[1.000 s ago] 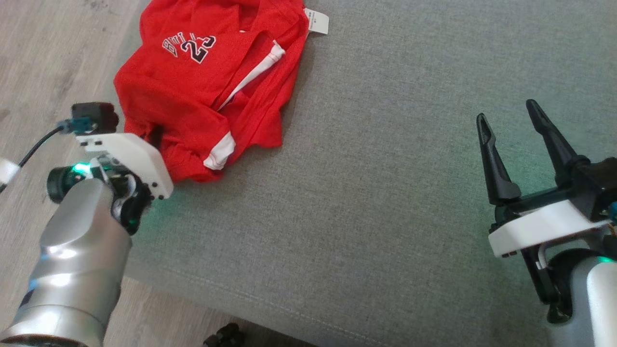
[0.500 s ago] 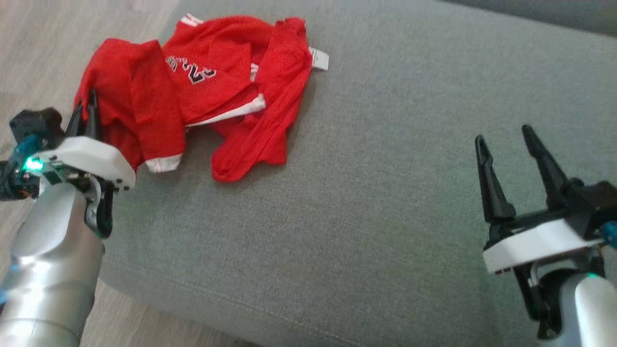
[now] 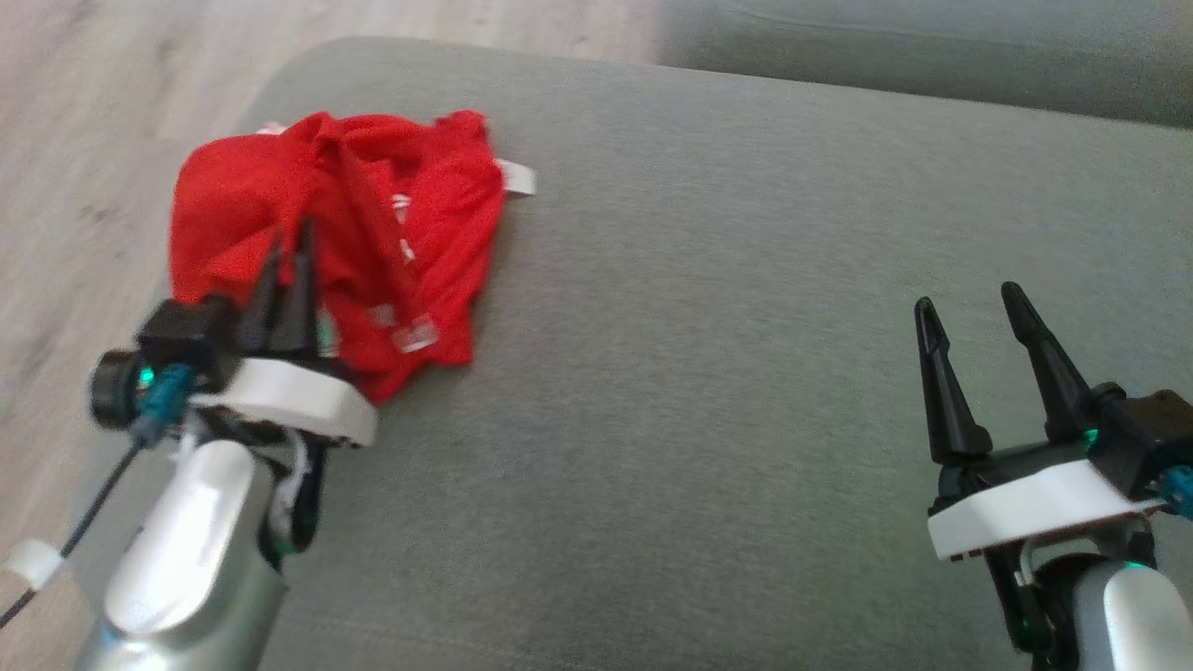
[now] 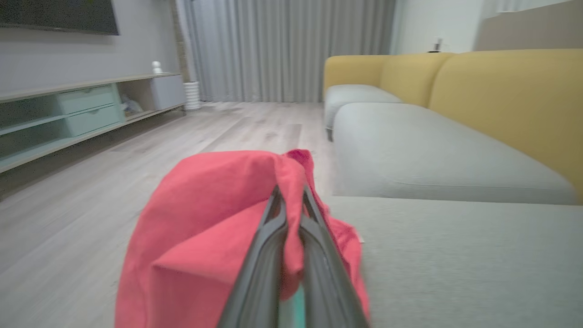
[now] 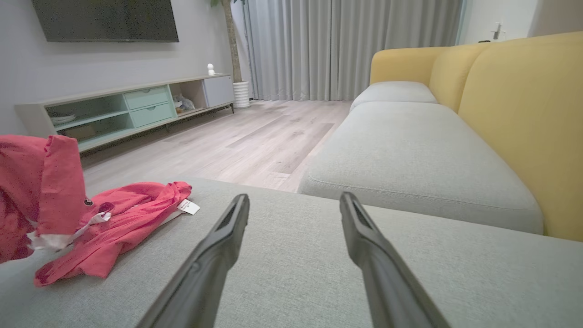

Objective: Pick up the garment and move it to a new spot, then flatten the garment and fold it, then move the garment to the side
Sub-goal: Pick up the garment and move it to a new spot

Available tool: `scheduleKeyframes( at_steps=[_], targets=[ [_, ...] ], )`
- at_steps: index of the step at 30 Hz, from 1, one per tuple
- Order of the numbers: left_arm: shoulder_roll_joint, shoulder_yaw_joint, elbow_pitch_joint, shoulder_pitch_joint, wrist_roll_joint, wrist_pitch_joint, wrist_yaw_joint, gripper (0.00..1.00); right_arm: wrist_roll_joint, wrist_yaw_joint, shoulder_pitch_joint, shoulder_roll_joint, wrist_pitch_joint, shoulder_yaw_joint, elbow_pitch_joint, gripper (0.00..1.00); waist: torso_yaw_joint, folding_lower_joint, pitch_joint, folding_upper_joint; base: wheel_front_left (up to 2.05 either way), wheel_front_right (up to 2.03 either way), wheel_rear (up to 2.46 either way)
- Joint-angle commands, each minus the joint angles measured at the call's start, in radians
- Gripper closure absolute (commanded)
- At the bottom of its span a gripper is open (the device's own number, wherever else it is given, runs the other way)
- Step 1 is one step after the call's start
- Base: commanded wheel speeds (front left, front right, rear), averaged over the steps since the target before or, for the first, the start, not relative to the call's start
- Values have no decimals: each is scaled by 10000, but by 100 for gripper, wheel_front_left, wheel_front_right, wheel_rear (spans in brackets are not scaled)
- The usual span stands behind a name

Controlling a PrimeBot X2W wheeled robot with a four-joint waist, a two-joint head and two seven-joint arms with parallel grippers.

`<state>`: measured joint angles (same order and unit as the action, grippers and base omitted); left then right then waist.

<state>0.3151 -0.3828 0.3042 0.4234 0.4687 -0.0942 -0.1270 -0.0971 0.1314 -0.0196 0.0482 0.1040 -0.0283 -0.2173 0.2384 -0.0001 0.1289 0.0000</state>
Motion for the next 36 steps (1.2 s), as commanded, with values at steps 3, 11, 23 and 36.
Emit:
scheduleKeyframes(
  at_steps=[3,11,23,36],
  targets=[
    [227,-11,-1192,366,-254,361,-134,100,-159,-7,325,24,-117,-319,-453,0,-1075,1,182,0,0,0,0],
    [-546,-1352,-1929,1372,-751,1162,267,100,-441,-7,661,22,-376,-627,-464,0,-3169,1,803,0,0,0,0],
    [-2099,-3496,536,1479,-877,923,1391,100,-907,-7,696,21,-898,-577,19,0,-4525,1,1322,0,0,0,0],
    [-2272,-3694,1206,1016,-691,-529,1337,0,-732,-7,656,20,-820,-386,319,0,-3097,1,622,0,0,0,0]
  ],
)
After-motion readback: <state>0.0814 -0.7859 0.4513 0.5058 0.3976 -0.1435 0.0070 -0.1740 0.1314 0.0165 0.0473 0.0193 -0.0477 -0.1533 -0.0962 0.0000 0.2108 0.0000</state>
